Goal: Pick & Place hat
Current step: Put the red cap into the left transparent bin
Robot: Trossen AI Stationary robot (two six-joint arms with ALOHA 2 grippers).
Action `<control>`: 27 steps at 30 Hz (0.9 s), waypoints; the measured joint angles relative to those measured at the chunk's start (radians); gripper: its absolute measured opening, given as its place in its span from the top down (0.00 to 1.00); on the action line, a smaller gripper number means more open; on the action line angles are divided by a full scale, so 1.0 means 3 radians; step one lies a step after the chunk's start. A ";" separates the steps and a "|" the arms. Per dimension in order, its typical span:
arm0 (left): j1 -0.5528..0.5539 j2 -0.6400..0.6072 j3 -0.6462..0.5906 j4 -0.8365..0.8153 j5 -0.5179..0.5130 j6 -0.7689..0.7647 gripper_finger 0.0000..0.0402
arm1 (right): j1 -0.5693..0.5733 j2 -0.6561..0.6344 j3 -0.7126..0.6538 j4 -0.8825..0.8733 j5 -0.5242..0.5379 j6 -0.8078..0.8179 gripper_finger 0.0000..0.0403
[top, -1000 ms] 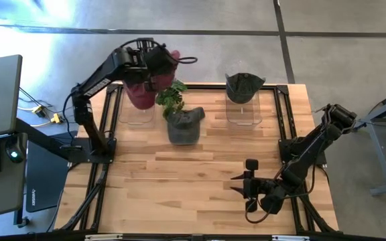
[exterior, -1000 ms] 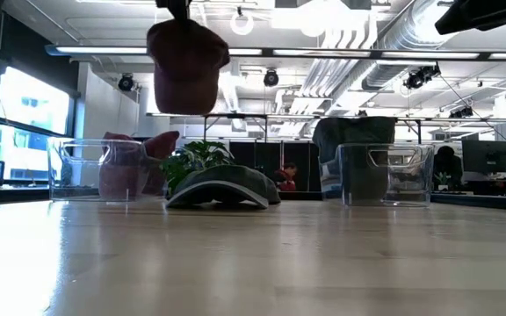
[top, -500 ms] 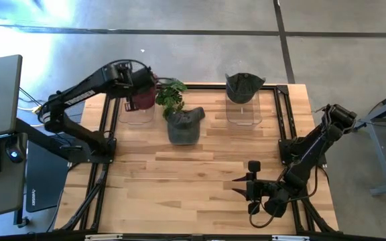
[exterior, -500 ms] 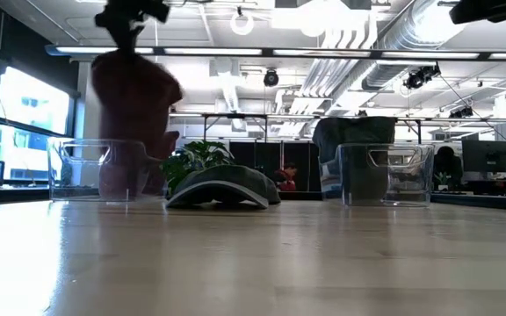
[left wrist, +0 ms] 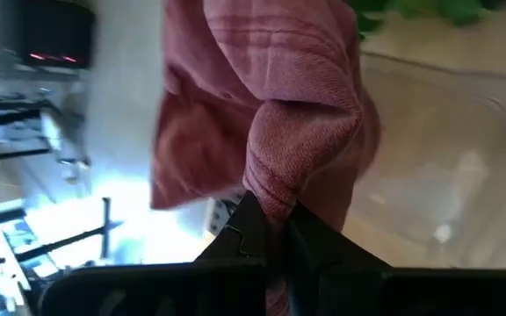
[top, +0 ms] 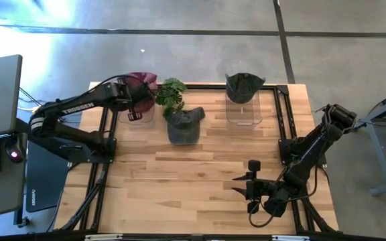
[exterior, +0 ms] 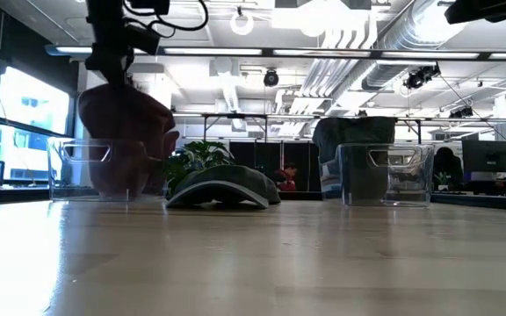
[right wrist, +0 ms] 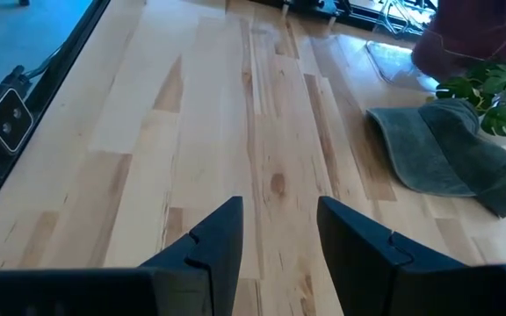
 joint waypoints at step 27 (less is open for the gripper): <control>0.1995 -0.0223 -0.0379 0.1535 0.1773 0.0800 0.56 | -0.0185 0.0000 0.0000 0.0203 -0.0005 -0.0082 0.64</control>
